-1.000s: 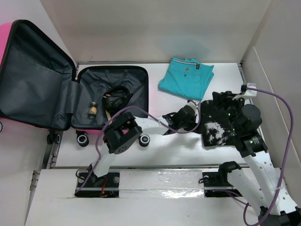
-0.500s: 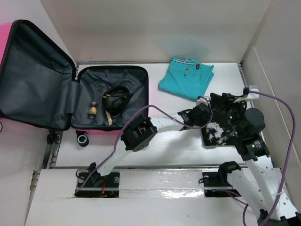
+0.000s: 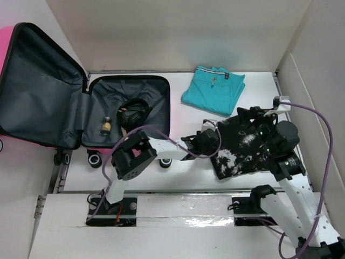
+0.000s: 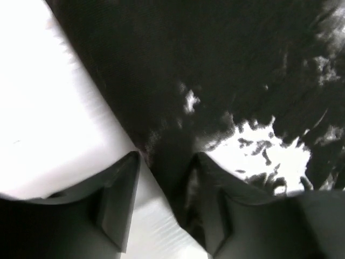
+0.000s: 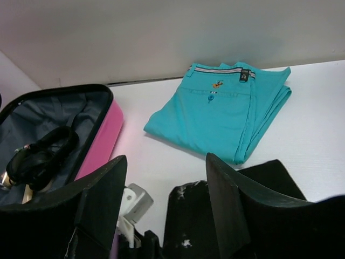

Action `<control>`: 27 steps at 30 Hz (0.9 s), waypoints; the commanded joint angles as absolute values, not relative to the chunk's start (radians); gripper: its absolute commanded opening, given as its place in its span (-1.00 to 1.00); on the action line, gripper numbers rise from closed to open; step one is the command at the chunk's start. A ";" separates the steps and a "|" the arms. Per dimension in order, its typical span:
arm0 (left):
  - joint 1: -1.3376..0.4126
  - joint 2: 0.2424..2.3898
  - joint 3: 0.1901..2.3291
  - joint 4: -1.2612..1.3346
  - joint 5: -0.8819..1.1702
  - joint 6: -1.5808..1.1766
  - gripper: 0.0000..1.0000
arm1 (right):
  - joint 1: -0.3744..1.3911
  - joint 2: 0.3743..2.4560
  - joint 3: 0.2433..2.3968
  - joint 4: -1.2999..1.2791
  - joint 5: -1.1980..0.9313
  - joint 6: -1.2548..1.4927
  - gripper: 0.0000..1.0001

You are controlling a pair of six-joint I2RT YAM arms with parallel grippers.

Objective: Pack the luggage

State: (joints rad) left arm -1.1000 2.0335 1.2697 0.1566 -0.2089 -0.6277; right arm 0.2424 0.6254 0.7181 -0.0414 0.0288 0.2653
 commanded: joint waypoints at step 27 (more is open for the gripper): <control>-1.045 1.815 1.201 0.252 -0.218 -0.454 -1.00 | 0.244 0.615 0.701 0.029 0.023 0.255 0.31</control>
State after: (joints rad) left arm -1.0733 1.9812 1.2053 0.2909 -0.1623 -0.5587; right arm 0.2428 0.6357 0.7071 -0.0341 -0.0002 0.2584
